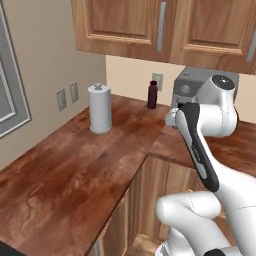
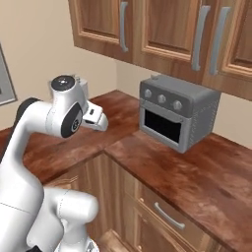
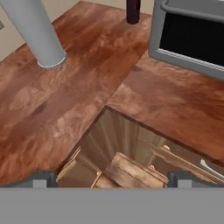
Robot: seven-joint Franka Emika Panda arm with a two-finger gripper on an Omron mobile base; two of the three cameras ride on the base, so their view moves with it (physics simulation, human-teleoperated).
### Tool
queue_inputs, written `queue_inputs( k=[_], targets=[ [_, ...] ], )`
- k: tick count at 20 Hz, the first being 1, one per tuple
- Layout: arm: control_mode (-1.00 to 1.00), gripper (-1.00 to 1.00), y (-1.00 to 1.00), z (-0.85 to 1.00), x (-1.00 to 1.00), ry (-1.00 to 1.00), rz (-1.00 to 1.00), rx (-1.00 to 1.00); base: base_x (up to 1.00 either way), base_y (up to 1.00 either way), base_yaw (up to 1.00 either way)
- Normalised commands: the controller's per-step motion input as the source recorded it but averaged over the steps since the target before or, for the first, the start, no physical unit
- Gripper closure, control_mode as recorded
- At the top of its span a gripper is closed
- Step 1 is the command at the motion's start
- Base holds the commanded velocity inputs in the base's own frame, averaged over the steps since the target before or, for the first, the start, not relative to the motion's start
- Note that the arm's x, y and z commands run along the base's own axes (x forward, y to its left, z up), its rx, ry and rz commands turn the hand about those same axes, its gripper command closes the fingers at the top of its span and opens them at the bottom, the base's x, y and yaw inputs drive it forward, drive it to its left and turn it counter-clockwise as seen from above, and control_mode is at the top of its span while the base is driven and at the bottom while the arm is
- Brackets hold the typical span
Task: Place the drinks on the dining counter in a tight cluster.
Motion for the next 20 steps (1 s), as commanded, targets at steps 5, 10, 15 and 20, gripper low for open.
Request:
queue_inputs(
  k=[5,10,15,20],
  targets=[
    [1.00,-1.00,0.00,0.00,0.00,0.00,0.00,0.00,0.84,0.00,-0.08],
    [1.00,-1.00,0.00,0.00,0.00,0.00,0.00,0.00,0.76,0.00,-0.10],
    [1.00,-1.00,0.00,0.00,0.00,0.00,0.00,0.00,0.96,0.05,-0.22],
    [1.00,-1.00,0.00,0.00,0.00,0.00,0.00,0.00,0.94,0.36,-0.41]
  ],
)
